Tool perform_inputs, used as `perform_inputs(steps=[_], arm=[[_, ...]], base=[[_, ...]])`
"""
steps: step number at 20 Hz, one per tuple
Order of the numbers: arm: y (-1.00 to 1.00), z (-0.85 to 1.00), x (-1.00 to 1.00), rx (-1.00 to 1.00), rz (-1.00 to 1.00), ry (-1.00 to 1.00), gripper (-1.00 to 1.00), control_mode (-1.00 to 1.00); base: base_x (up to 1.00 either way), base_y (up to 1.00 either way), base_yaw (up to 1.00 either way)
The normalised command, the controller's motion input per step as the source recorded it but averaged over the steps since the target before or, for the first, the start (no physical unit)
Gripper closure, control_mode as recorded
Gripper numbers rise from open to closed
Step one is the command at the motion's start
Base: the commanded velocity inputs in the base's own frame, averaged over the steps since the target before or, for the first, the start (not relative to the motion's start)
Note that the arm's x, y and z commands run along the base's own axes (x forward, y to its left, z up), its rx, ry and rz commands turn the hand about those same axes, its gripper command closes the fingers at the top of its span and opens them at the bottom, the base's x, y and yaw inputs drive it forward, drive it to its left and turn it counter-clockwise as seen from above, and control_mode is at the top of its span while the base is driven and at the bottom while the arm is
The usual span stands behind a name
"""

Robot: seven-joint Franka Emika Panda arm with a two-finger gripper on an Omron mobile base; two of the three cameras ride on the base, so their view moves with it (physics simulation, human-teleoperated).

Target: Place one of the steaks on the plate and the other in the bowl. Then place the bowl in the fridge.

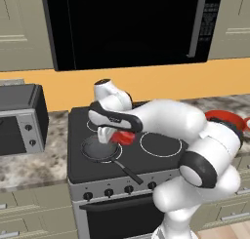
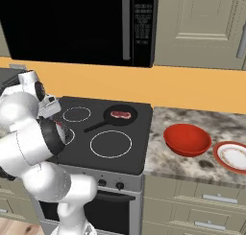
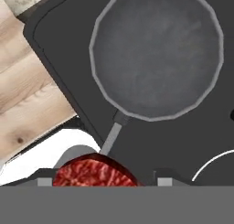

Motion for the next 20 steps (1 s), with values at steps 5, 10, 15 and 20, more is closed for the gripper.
perform_inputs(steps=[5,10,15,20], arm=[[-1.00,0.36,-0.60,0.28,-0.14,-0.09,1.00,-1.00],[-0.87,0.13,-0.05,0.05,-0.22,0.00,1.00,-1.00],[-0.03,0.00,0.00,0.00,0.00,0.00,1.00,-1.00],[-0.03,0.00,0.00,0.00,0.00,0.00,1.00,-1.00]], base=[[0.00,0.00,0.00],[0.00,0.00,0.00],[0.00,0.00,0.00],[0.00,0.00,0.00]])
